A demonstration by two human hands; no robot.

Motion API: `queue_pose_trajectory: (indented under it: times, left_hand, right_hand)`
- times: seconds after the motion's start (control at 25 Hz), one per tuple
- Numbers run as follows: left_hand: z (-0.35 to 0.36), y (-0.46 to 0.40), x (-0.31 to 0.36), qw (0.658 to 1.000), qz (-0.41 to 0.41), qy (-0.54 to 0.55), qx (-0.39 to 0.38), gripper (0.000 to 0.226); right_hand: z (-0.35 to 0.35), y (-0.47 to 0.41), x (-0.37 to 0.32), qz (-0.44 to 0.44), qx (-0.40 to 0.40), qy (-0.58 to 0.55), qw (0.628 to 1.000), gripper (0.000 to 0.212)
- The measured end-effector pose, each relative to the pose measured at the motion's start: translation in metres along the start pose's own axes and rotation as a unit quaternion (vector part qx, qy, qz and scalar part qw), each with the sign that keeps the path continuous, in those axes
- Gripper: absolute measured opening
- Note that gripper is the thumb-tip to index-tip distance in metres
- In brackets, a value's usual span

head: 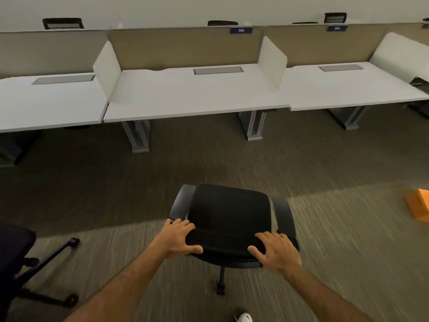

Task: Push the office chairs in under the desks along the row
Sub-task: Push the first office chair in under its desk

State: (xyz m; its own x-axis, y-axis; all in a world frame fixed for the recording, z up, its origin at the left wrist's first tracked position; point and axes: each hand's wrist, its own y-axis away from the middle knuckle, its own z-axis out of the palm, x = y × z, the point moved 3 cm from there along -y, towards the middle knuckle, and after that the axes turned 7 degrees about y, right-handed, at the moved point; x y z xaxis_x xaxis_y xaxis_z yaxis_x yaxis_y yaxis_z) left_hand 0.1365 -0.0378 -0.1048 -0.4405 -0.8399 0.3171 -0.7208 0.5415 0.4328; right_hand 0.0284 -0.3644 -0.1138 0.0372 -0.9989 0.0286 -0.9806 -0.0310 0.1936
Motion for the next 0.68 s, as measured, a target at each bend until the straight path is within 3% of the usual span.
queue_pose_trajectory:
  times: [0.32, 0.68]
  left_hand:
    - [-0.003, -0.048, 0.045, 0.998, -0.037, 0.007, 0.042, 0.100]
    - [-0.055, -0.126, 0.018, 0.997, -0.042, -0.005, 0.068, 0.106]
  right_hand:
    - [-0.021, -0.069, 0.075, -0.064, 0.000, 0.012, 0.998, 0.092]
    - [-0.039, -0.174, 0.096, -0.092, -0.002, 0.026, 0.995, 0.079]
